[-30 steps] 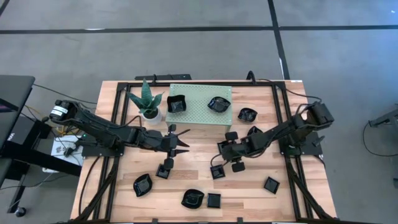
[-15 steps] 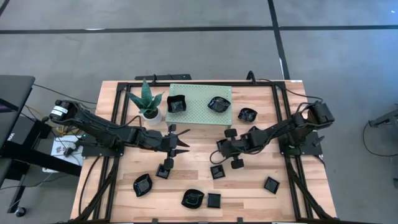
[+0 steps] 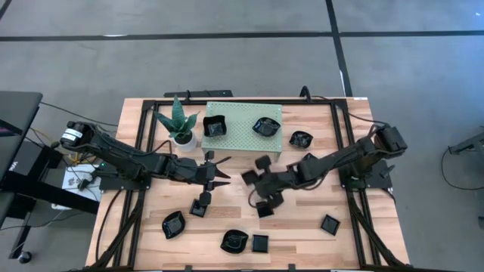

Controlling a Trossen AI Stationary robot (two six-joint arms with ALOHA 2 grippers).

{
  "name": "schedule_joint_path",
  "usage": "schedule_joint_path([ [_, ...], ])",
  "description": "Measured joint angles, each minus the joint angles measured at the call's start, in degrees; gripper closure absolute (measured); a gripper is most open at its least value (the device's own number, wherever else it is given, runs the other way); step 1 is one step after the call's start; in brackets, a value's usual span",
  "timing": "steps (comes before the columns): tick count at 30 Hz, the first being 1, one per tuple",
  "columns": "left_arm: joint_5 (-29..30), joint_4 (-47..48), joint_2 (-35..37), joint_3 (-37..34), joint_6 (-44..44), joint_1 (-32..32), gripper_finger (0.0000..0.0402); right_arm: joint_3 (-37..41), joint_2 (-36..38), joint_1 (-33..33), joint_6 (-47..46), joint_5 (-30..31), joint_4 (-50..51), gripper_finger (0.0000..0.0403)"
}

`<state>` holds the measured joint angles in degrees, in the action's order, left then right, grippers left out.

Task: Pick & Place Mini shaped plates
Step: Put the square plate on the shelf, then stack the square plate on top of the other square plate on the shelf

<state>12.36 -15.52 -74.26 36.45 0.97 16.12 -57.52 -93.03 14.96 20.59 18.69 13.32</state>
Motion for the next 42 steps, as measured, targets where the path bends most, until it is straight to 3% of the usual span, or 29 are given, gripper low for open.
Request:
schedule_joint_path([
  [5, 0.00, -0.43, 0.00, 0.00, -0.41, 0.04, 0.0316, -4.38, 0.01, -2.59, 0.34, 6.93, -0.07, 0.0397],
  [16, 0.00, -3.53, 0.00, 0.00, -1.07, 0.22, 0.0316, -6.62, 0.04, -8.11, 8.28, 7.05, -6.72, 0.0400],
  [26, 0.00, -4.40, 0.00, 0.00, -0.85, 0.22, 0.0316, -6.62, 0.04, -17.95, 8.47, 8.47, -6.47, 0.0399],
  [30, 0.00, -4.62, 0.00, 0.00, -0.85, 0.22, 0.0316, -6.62, 0.04, -20.75, 9.24, 6.71, -6.17, 0.0389],
  [35, 0.00, -4.81, 0.00, 0.00, -0.83, 0.23, 0.0316, -6.62, 0.04, -22.82, 9.36, -2.59, -6.07, 0.0376],
  [42, 0.00, -5.03, 0.00, 0.00, -0.83, 0.22, 0.0316, -6.62, 0.05, -22.41, 9.57, -2.19, -6.05, 0.0357],
])
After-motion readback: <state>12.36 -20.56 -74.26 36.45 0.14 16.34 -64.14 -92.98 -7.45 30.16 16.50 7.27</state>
